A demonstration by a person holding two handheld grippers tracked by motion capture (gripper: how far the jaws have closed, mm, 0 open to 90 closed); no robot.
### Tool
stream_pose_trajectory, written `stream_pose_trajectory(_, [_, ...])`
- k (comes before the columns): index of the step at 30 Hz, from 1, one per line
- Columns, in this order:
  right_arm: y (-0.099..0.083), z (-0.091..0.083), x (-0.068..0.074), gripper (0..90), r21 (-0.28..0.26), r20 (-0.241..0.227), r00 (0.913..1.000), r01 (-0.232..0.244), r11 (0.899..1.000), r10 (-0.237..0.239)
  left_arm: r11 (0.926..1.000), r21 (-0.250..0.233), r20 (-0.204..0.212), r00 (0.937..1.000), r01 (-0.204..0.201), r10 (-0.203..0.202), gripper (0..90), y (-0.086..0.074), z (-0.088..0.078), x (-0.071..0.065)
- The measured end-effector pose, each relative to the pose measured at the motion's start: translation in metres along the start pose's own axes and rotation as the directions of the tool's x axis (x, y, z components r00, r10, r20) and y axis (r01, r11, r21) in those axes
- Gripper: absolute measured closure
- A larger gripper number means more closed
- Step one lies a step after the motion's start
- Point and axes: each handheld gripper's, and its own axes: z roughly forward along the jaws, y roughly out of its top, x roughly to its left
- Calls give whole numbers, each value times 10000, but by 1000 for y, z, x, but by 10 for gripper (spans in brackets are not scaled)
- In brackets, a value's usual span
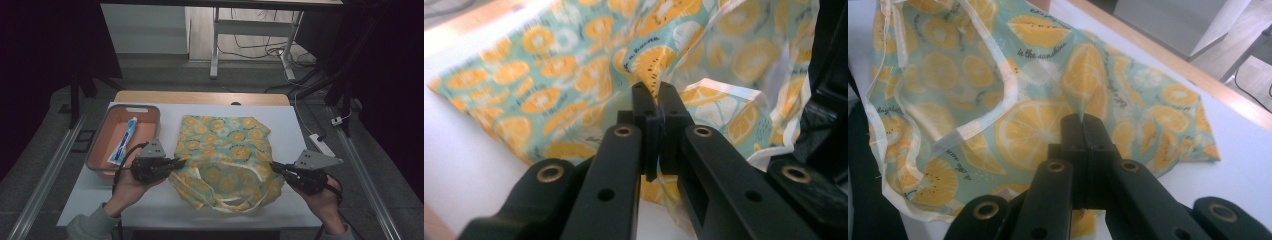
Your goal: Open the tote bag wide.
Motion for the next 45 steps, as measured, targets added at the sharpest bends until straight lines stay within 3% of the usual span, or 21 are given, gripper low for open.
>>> stream_pose_trajectory(4, [6, 16, -11, 895, 205, 70, 9999, -99, 9997, 97, 9999, 13, -114, 9998, 146, -146, 884, 5, 5, 10])
stream_pose_trajectory(6, [6, 27, -21, 893, 355, 83, 9996, -284, 9990, 281, 9986, 256, -255, 9987, 452, -446, 884, 8, 20, 24])
stream_pose_trajectory(9, [4, 44, -40, 883, 547, 92, 9970, -771, 9955, 767, 9964, 490, -293, 9973, 695, -681, 883, 10, 31, 32])
stream_pose_trajectory(10, [2, 50, -46, 881, 632, 141, 9957, -921, 9937, 914, 9946, 706, -387, 9965, 764, -738, 883, 11, 42, 37])
stream_pose_trajectory(14, [-7, 69, -65, 882, 962, -48, 9868, -1607, 9823, 1619, 9909, 938, -504, 9945, 967, -922, 883, 13, 56, 46])
stream_pose_trajectory(19, [-14, 78, -66, 881, 1314, -63, 9865, -1613, 9781, 1635, 9896, 1040, -570, 9939, 996, -940, 883, 14, 62, 49])
stream_pose_trajectory(22, [-16, 78, -63, 832, 1356, -78, 9891, -1446, 9802, 1470, 9888, 1068, -576, 9935, 1041, -983, 883, 14, 63, 49])
stream_pose_trajectory(23, [-13, 75, -58, 654, 1268, 242, 9922, -1244, 9841, 1223, 9885, 1094, -580, 9935, 1042, -983, 883, 14, 64, 49])
stream_pose_trajectory(25, [-6, 68, -48, 537, 1000, 605, 9942, -943, 9905, 885, 9884, 1101, -572, 9934, 1048, -989, 883, 14, 64, 49])
stream_pose_trajectory(27, [4, 57, -35, 480, 431, 565, 9967, -607, 9972, 582, 9881, 1118, -592, 9933, 1054, -992, 884, 14, 65, 49])
stream_pose_trajectory(31, [25, 54, 0, 477, 31, -702, 9975, -97, 9999, 99, 9872, 1150, -559, 9929, 1109, -1051, 883, 14, 67, 49])
stream_pose_trajectory(34, [30, 73, 27, 475, 328, -1756, 9841, 313, 9990, -251, 9869, 1152, -451, 9931, 1129, -1083, 883, 14, 68, 49])
stream_pose_trajectory(37, [25, 107, 43, 457, 966, -2639, 9644, 419, 9944, -150, 9872, 1128, -442, 9931, 1131, -1087, 883, 14, 68, 49])
stream_pose_trajectory(39, [19, 130, 48, 435, 1517, -2871, 9578, 571, 9868, -113, 9872, 1129, -448, 9931, 1124, -1080, 883, 13, 68, 49])
stream_pose_trajectory(40, [19, 130, 48, 435, 1517, -2871, 9578, 571, 9868, -113, 9872, 1129, -448, 9931, 1124, -1080, 883, 13, 68, 49])
stream_pose_trajectory(41, [13, 150, 50, 435, 1936, -3228, 9461, 394, 9803, 257, 9873, 1131, -454, 9932, 1117, -1072, 883, 13, 67, 49])
stream_pose_trajectory(44, [6, 167, 54, 455, 2249, -3602, 9310, 255, 9741, 588, 9872, 1111, -472, 9929, 1141, -1095, 883, 13, 67, 50])
stream_pose_trajectory(45, [5, 169, 56, 507, 2308, -3587, 9321, 355, 9724, 511, 9873, 1095, -474, 9928, 1148, -1101, 883, 12, 67, 51])
